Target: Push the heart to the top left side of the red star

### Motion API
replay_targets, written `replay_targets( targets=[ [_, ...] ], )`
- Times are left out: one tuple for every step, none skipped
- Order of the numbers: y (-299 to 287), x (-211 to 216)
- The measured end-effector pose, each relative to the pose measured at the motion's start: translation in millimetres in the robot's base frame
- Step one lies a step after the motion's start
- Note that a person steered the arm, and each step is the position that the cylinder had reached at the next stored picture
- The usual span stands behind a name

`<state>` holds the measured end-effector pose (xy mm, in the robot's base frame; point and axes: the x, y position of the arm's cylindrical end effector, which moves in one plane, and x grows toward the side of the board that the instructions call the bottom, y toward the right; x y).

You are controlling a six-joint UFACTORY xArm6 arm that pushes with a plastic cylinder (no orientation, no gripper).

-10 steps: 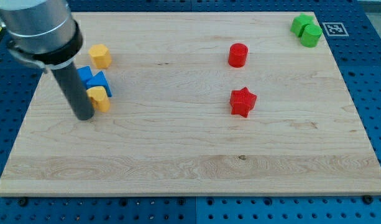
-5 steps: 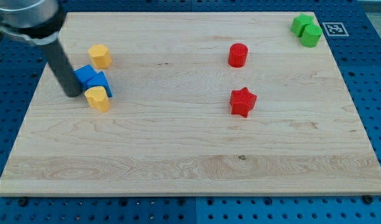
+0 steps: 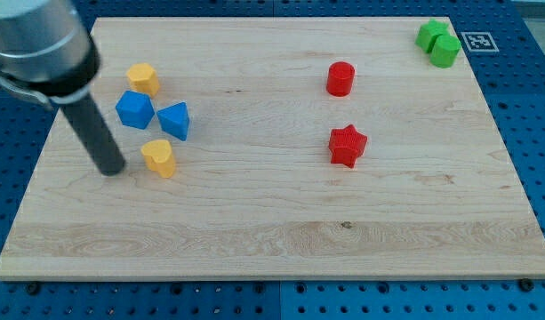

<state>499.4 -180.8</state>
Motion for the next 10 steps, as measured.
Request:
replay_targets(
  targets=[
    [92, -5],
    [146, -27],
    [154, 5],
    [125, 49],
    [68, 50],
    [45, 34],
    [50, -6],
    [85, -41],
    [152, -60],
    [192, -70]
  ],
)
